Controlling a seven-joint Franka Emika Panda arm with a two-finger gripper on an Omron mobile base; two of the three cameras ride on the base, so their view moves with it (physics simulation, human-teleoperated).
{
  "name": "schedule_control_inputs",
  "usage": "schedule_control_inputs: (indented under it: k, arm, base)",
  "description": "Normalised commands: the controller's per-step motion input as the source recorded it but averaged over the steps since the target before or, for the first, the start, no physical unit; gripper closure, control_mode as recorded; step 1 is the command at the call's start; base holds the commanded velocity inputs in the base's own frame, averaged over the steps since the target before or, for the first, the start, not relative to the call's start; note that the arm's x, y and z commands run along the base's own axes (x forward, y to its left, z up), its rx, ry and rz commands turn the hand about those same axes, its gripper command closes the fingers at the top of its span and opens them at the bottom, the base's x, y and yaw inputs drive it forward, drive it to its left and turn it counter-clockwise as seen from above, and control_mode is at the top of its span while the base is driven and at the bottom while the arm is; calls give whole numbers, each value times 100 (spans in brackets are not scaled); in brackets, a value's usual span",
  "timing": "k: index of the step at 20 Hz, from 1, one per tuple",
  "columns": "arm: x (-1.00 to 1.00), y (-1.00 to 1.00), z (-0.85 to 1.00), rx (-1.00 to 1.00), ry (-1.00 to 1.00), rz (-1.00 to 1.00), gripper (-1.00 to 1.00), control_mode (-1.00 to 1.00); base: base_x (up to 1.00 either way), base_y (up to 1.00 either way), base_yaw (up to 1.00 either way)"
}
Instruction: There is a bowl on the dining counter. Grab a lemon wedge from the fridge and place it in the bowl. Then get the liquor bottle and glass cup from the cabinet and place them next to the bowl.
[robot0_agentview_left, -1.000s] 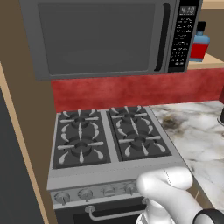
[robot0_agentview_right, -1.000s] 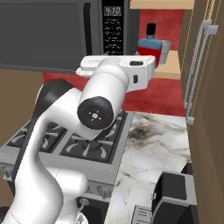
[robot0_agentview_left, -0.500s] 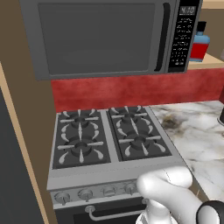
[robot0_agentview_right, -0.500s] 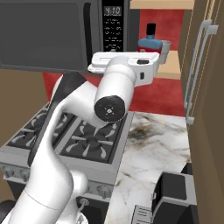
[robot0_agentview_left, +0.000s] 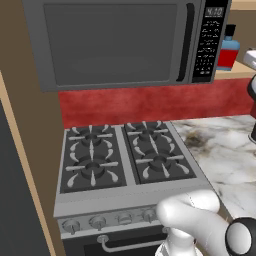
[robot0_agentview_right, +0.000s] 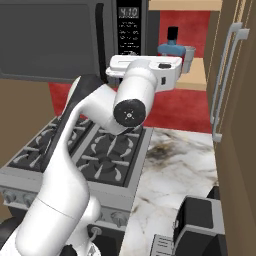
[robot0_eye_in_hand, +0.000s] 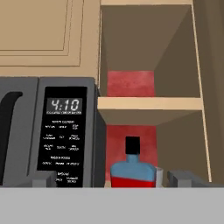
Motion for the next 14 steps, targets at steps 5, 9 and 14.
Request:
schedule_control_inputs:
  k: [5, 9, 14]
  arm:
    - [27, -2, 0, 0, 1, -4, -100, -100]
    - [18, -9, 0, 0, 5, -6, -100, -100]
    - [14, -14, 0, 0, 8, -4, -100, -100]
  base:
    - [0, 0, 0]
    - [0, 0, 0]
    - [0, 0, 0]
